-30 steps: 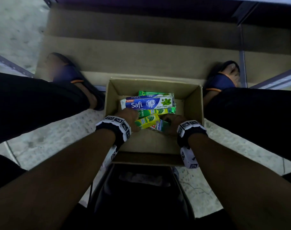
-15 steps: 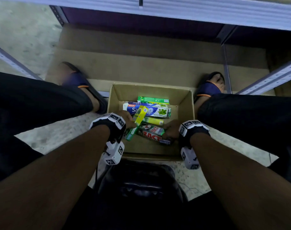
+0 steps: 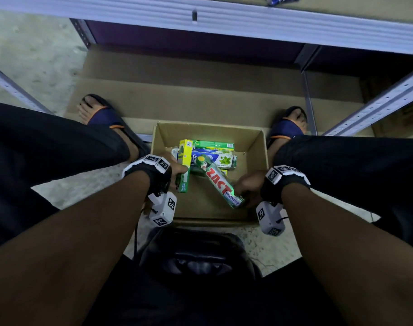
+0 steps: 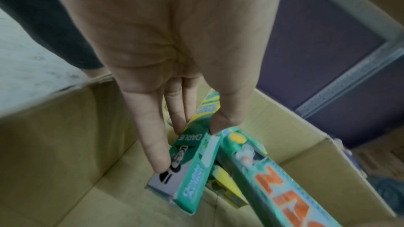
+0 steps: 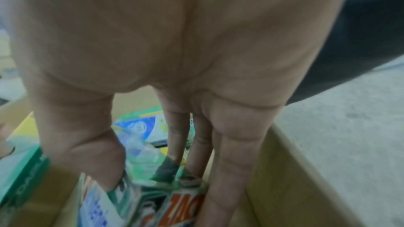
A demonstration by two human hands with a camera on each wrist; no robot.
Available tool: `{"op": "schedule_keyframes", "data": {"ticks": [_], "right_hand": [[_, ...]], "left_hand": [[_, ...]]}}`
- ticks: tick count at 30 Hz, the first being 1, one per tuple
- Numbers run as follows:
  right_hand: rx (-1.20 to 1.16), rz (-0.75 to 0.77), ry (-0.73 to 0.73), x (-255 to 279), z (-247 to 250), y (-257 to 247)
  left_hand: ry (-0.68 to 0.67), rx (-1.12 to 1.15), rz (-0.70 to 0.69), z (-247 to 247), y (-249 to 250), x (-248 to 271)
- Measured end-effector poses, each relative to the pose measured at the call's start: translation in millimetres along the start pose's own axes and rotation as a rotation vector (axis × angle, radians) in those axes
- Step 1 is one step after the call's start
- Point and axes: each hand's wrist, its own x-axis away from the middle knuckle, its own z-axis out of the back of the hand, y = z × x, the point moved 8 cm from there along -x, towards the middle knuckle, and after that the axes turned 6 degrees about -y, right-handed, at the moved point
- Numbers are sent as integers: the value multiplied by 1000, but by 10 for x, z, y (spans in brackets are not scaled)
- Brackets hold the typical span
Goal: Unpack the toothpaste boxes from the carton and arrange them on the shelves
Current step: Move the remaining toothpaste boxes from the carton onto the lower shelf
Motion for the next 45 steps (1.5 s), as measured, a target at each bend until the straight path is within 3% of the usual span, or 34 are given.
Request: {"op": "schedule_keyframes", "data": {"ticks": [3, 7, 11, 18, 23, 34, 42, 45], "right_hand": [[-131, -2, -84, -6, -122, -47], [-202, 19, -40, -95, -137, -115], [-61, 45, 37, -258, -122, -152], [4, 65, 2, -471, -206, -235], [165, 50, 23, -628, -189, -241], [156, 45, 23, -879, -221, -174], [183, 37, 5, -940, -298, -192], [59, 46, 32, -957, -321, -225]], "left_hand": [[-19, 13, -2, -21, 24, 15], [-57, 33, 27, -74, -25, -10], [-58, 16, 29, -121, -52, -72], [-60, -12, 50, -143, -80, -125], [-101, 187, 84, -263, -198, -195], [-134, 373, 55, -384, -188, -375], [-117, 318, 49, -365, -235, -433], [-121, 305, 52, -358, -262, -434]]}}
